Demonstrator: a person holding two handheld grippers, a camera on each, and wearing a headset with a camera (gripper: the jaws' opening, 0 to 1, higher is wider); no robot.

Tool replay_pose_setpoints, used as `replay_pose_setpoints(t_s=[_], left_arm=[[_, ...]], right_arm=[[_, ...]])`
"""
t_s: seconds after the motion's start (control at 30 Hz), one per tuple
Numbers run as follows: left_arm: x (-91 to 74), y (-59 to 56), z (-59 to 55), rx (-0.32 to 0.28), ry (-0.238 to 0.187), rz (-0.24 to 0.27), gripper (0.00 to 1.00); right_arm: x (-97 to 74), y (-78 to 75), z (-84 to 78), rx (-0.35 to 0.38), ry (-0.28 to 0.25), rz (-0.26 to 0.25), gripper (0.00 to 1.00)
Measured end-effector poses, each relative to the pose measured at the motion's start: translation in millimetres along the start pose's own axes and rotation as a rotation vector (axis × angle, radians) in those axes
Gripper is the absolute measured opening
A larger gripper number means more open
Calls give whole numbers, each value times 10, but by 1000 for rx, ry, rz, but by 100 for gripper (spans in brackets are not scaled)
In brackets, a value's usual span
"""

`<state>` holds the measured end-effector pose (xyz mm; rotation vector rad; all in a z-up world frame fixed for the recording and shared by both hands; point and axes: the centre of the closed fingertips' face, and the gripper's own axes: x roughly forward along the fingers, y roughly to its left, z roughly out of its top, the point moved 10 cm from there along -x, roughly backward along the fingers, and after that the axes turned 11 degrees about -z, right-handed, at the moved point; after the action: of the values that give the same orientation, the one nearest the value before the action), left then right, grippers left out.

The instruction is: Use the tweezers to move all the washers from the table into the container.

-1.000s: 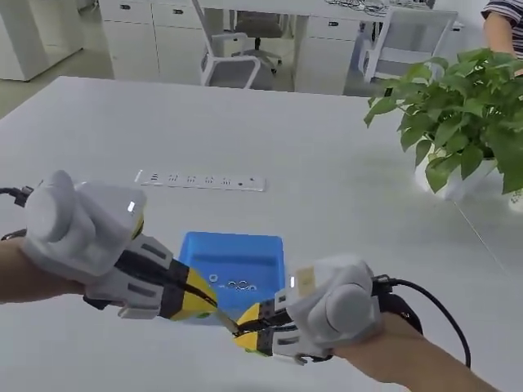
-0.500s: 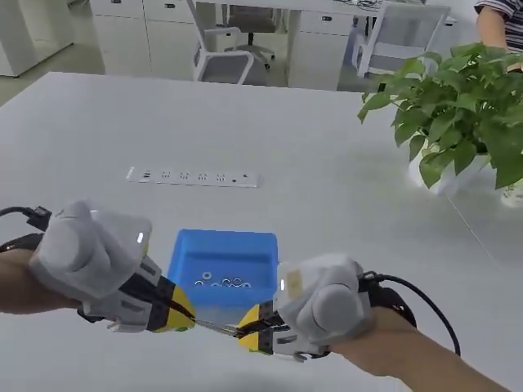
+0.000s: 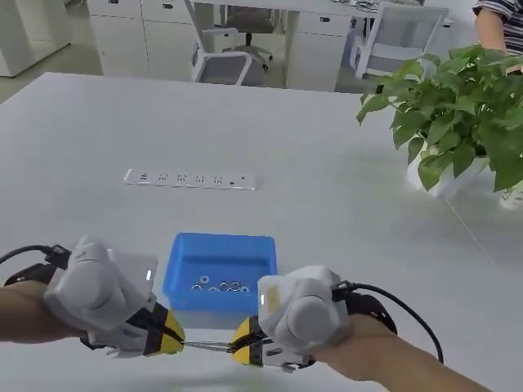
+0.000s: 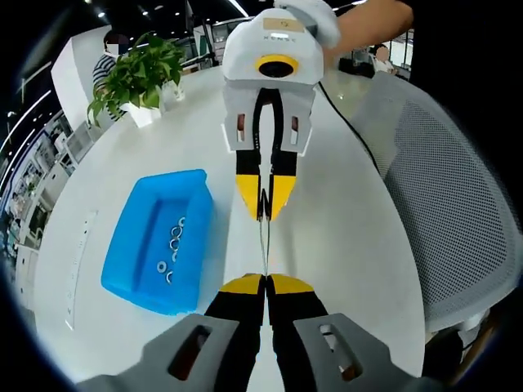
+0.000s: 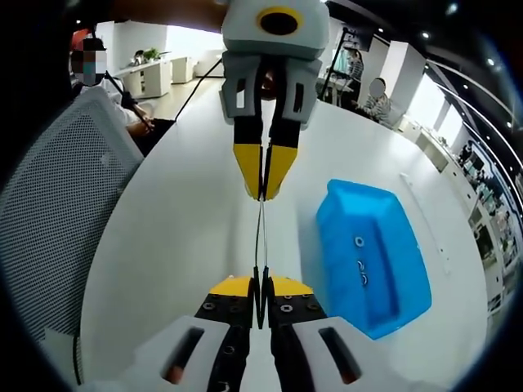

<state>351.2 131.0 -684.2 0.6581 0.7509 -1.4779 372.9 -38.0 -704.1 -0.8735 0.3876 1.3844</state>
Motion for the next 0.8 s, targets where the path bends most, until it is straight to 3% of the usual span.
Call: replay_pose_setpoints(t_s=[0.23,0.8], left_arm=[[97,64,-82,-24,20,-9,5],[235,61,-193,-53,29,-33,5]], right_arm=[[90,-12,-54,12,32,25,8],[186,13,-106,32,68,58,11]])
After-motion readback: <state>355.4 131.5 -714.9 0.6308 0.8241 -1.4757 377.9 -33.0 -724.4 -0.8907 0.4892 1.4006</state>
